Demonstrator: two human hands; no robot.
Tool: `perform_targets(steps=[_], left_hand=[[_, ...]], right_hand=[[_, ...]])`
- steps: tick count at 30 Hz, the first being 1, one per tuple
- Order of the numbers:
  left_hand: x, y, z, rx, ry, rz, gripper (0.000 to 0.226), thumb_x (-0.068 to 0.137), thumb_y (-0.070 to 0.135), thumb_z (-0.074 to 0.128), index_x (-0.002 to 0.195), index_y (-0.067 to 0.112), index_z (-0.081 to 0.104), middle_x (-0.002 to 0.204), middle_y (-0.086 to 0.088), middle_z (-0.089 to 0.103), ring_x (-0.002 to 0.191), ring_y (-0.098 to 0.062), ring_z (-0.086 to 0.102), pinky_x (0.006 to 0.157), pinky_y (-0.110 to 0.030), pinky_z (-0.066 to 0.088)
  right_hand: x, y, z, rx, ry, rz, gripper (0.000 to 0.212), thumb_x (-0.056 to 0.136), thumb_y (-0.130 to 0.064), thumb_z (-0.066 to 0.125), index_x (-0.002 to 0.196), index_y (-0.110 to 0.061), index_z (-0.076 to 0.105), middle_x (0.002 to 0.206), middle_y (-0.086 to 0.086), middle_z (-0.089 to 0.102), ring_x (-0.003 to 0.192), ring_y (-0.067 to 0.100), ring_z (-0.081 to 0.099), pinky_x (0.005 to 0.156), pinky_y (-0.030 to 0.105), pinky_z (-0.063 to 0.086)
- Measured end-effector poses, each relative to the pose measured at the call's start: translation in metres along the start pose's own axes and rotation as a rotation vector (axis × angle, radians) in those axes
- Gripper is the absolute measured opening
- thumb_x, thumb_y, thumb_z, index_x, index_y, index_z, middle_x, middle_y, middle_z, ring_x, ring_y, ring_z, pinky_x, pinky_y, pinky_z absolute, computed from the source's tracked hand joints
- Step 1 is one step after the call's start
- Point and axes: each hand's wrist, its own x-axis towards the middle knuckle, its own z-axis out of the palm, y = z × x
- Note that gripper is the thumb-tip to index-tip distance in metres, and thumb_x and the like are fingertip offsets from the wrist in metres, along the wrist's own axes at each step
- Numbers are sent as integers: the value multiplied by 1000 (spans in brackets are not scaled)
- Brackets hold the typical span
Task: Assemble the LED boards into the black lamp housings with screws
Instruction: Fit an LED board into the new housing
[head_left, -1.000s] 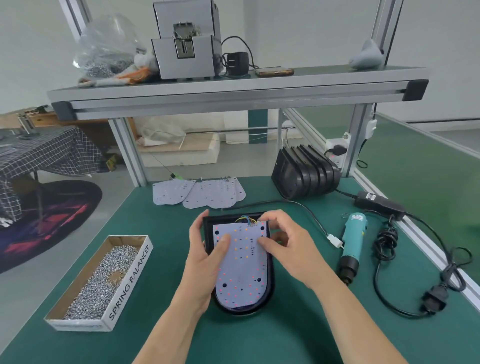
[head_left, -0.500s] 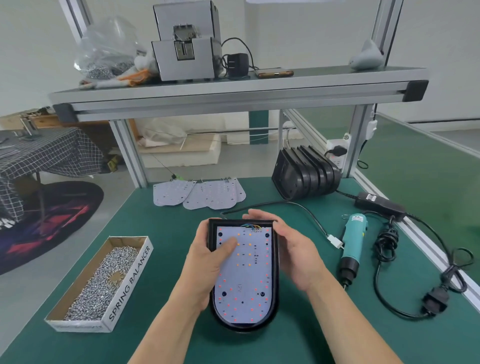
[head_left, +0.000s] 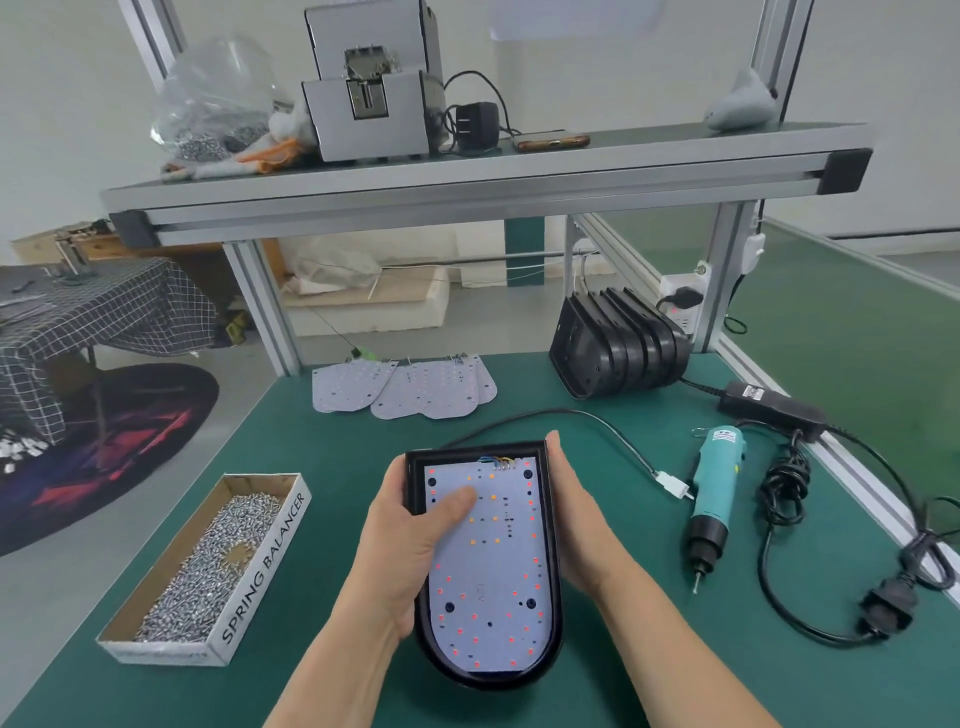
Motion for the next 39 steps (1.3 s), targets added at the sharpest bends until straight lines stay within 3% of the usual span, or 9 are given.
perform_targets(steps=[3,6,15,18,21,23,26,32,39], left_hand=[[2,4,-2,43,10,37,35,76,12,84,104,24,67,108,-13,75,94,-35,74,72,-42,61],[4,6,2,121,13,93,32,73,15,81,99,24,64,100,-13,76,88,-34,74,74,-47,62],[13,13,1,218,-55,206,31,73,14,79,93,33,63,85,2,71,75,-14,68,67,-27,58],[20,21,-15,157,-177,188,30,76,12,78,96,30,65,88,7,66,80,-10,63,73,-23,55],[24,23,-27,-28,-312,72,31,74,14,79,99,27,67,92,4,63,86,-14,60,78,-24,53],[25,20,-30,-113,-381,12,30,74,7,73,99,23,67,96,-1,64,93,-21,59,82,-29,52],[26,16,-29,-199,-478,-24,35,72,-4,65,98,19,65,94,-8,68,97,-28,65,85,-34,54],[31,13,-39,-217,-493,-17,21,70,-5,66,82,12,63,93,-18,59,89,-33,56,82,-44,48],[41,-14,-70,-302,-206,-119,31,83,-6,50,66,16,64,125,-21,66,122,-38,55,104,-59,46]], right_hand=[[-2,6,-8,28,-87,-116,60,100,-46,53,137,0,54,141,18,59,137,33,51,116,49,38],[-4,8,-5,-133,-57,-244,38,93,-27,60,124,-4,63,125,14,70,119,29,65,104,45,51],[-6,-2,-2,-255,0,-331,28,96,-32,60,107,-7,63,101,5,69,95,18,62,91,36,51],[-8,-18,-2,-236,-150,-214,35,103,-42,49,130,-23,63,117,-8,67,101,14,64,86,17,50],[-5,-20,-9,-123,-290,-88,65,98,-65,32,147,-27,51,143,0,59,110,32,59,89,41,46],[-3,-13,-9,-95,-311,-129,51,98,-43,37,145,-32,53,149,-3,53,120,34,54,93,49,38],[-1,-7,-4,-142,-293,-154,72,74,-9,44,141,-34,56,152,-17,48,119,15,60,90,27,46],[1,0,-1,-275,-201,-293,35,92,-5,61,126,-12,63,107,-1,69,87,17,63,86,25,52],[3,2,-3,-761,-112,-347,25,88,-7,72,96,-31,69,92,-9,69,83,8,69,78,20,51]])
